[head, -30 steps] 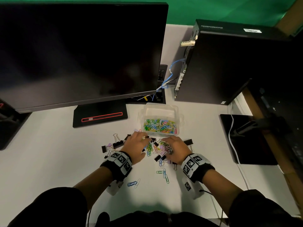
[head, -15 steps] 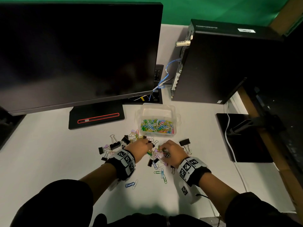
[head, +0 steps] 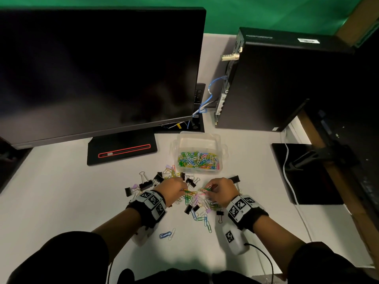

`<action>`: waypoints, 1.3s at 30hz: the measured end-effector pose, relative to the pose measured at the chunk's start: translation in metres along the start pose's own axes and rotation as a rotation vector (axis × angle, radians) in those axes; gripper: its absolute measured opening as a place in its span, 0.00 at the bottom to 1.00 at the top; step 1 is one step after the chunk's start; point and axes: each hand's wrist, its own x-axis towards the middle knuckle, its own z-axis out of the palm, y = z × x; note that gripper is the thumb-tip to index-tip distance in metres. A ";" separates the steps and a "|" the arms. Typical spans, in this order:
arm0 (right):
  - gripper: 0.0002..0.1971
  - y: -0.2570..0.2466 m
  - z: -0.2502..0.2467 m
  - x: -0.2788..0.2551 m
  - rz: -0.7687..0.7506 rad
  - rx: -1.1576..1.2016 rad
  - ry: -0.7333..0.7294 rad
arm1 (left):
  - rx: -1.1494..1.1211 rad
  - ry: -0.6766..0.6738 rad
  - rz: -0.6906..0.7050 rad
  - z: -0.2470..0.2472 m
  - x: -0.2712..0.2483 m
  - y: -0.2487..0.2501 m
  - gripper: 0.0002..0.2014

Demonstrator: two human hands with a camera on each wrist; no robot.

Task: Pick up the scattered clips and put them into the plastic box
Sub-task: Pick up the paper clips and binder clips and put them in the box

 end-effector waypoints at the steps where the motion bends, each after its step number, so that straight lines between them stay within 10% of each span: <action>1: 0.08 0.001 -0.001 0.001 0.015 0.018 0.005 | -0.035 -0.014 -0.013 -0.004 0.000 0.000 0.13; 27: 0.14 -0.035 -0.055 0.075 0.094 0.205 0.072 | -0.878 0.304 -0.384 -0.069 0.081 -0.008 0.10; 39: 0.25 -0.031 -0.038 0.079 0.009 0.045 0.046 | -1.238 0.271 -0.257 -0.069 0.088 -0.020 0.19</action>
